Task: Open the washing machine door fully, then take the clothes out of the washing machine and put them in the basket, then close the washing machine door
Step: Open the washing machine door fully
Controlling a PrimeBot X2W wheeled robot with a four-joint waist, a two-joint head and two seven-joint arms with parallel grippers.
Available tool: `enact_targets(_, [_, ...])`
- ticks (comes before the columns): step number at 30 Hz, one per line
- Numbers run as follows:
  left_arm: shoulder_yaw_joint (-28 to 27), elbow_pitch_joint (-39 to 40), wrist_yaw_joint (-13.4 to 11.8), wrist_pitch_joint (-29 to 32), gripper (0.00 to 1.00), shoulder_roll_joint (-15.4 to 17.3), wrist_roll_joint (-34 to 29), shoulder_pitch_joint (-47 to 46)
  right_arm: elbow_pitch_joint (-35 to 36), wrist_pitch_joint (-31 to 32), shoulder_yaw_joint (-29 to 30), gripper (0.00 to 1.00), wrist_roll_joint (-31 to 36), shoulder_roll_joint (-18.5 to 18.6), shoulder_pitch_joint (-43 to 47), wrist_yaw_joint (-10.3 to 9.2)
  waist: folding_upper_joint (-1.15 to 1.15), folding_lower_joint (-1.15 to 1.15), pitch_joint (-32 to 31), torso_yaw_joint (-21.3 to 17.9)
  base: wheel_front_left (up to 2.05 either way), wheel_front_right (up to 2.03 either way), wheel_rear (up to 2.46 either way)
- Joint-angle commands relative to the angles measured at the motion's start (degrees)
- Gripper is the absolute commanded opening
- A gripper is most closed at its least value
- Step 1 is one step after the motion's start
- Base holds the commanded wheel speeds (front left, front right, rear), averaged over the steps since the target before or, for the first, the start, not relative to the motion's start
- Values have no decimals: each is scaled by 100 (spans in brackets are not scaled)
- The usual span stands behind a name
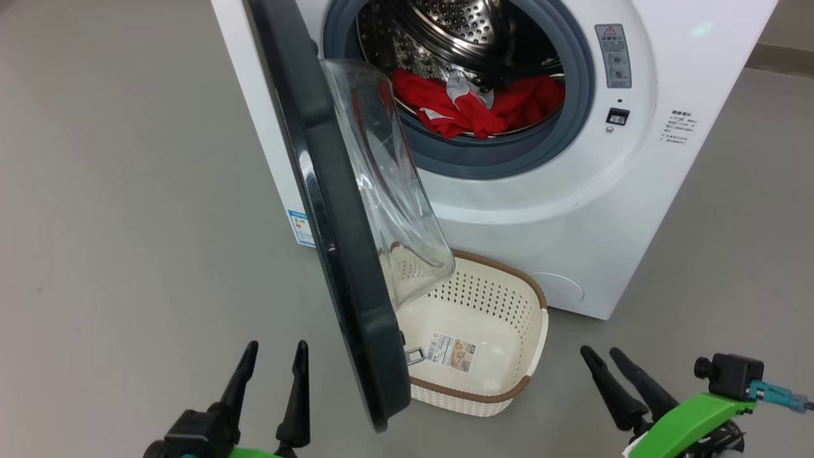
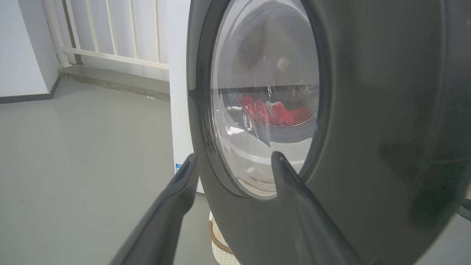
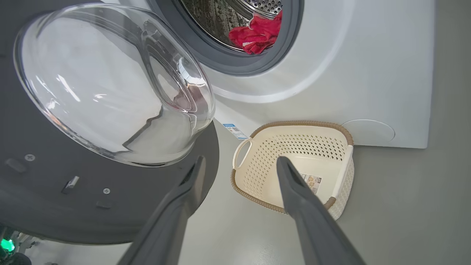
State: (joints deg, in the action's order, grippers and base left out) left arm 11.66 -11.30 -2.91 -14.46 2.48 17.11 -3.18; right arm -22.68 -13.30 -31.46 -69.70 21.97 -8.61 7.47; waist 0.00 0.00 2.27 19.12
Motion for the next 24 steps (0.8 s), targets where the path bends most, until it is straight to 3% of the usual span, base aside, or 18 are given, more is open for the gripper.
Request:
enact_targets(1, [-202, 126, 47, -54, 100, 40, -74, -38, 59, -138, -144, 100, 156, 154, -265, 2, 0, 0, -6, -8, 0, 0, 0])
enact_targets(11, [-178, 152, 14, -54, 100, 40, -54, -64, 354, -168, 1014, 100, 1699, -189, -132, 2, 0, 0, 44, -23, 0, 0, 0])
enact_targets(24, [-166, 169, -1, -54, 100, 40, -52, -65, 709, -169, 1684, 100, 3042, -627, 222, 2, 0, 0, 52, -14, 0, 0, 0])
